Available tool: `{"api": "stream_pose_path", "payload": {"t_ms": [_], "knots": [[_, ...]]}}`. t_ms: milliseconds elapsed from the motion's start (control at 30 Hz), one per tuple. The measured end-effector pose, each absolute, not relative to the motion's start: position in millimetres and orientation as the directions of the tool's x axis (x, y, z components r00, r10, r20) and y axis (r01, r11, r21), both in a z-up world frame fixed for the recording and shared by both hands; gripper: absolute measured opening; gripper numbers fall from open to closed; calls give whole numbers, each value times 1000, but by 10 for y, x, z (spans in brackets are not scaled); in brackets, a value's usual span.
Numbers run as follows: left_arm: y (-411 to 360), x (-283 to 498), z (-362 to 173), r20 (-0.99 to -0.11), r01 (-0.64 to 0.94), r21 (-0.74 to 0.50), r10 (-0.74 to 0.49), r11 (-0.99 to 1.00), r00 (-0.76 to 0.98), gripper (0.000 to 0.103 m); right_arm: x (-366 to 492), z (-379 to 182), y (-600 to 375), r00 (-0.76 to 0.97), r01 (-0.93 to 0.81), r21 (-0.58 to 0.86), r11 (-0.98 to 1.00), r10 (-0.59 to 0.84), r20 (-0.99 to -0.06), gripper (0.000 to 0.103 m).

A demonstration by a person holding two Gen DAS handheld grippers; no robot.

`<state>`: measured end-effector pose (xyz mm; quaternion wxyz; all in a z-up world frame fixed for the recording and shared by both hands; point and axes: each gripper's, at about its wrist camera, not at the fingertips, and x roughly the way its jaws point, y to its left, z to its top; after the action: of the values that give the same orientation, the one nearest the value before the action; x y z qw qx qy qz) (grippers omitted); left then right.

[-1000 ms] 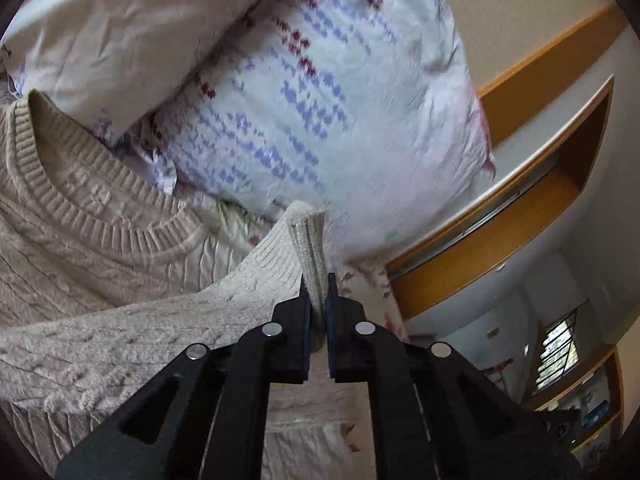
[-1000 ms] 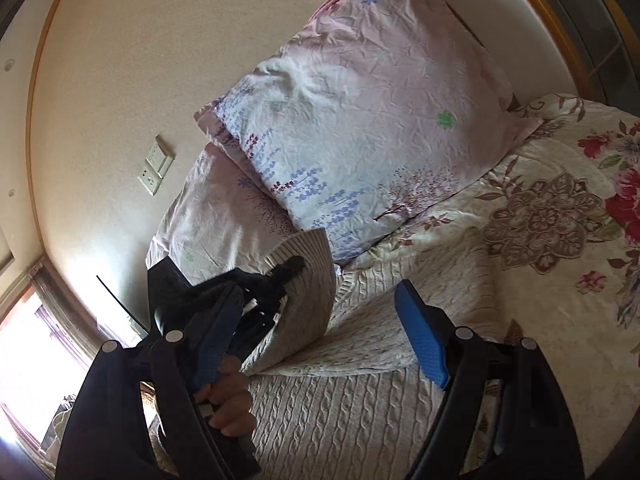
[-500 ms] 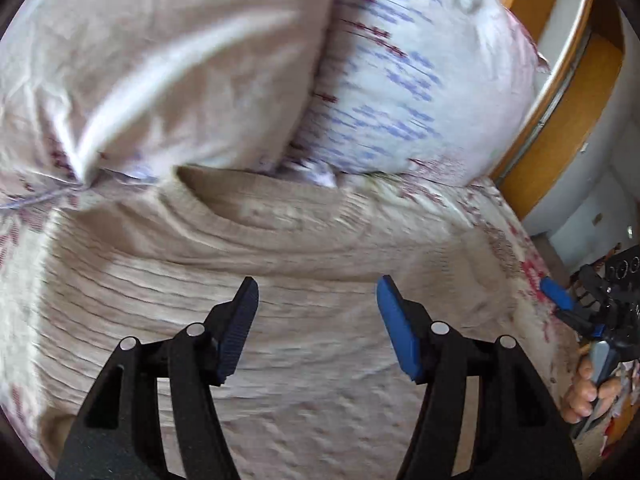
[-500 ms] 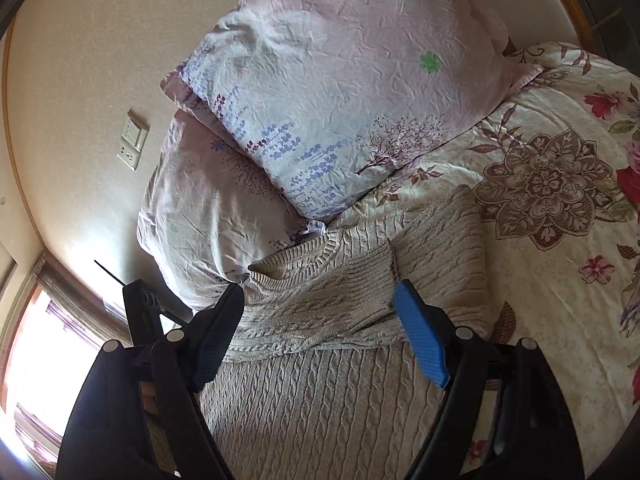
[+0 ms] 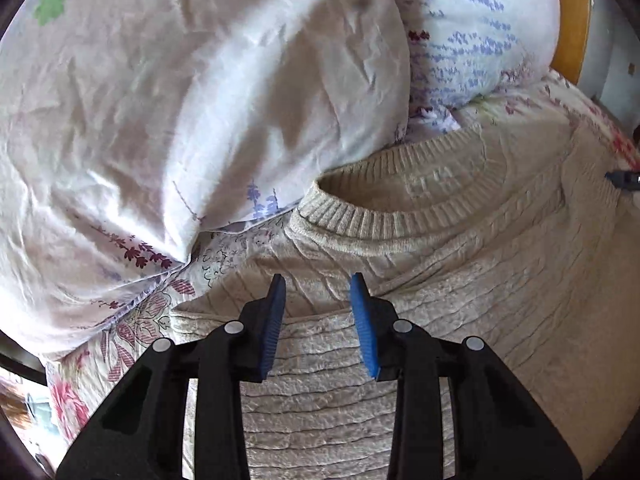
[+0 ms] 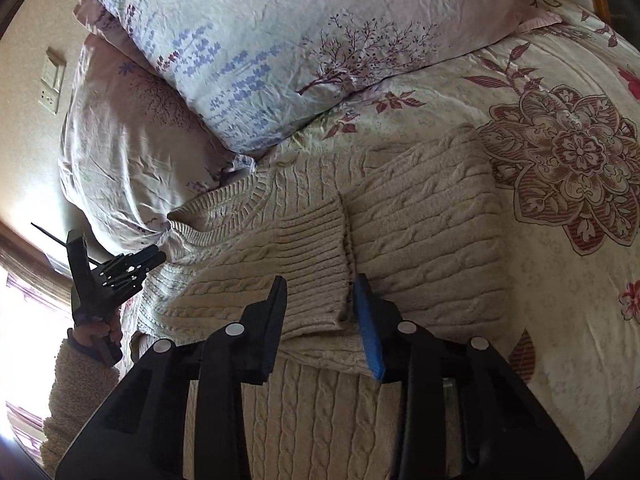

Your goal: Fold small clothes

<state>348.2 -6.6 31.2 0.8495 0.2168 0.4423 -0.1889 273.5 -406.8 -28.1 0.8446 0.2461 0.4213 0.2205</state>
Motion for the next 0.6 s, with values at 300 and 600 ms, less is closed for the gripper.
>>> {"api": "stream_pose_path", "payload": {"t_ms": [300, 600], "knots": [[308, 3350, 236, -854, 568, 266, -83, 779, 514, 36, 2732, -274, -3883, 515, -246, 552, 796, 590, -622, 36], [181, 3364, 173, -823, 593, 374, -39, 713, 566, 48, 2767, -347, -3837, 487, -230, 612, 757, 634, -600, 10]]}}
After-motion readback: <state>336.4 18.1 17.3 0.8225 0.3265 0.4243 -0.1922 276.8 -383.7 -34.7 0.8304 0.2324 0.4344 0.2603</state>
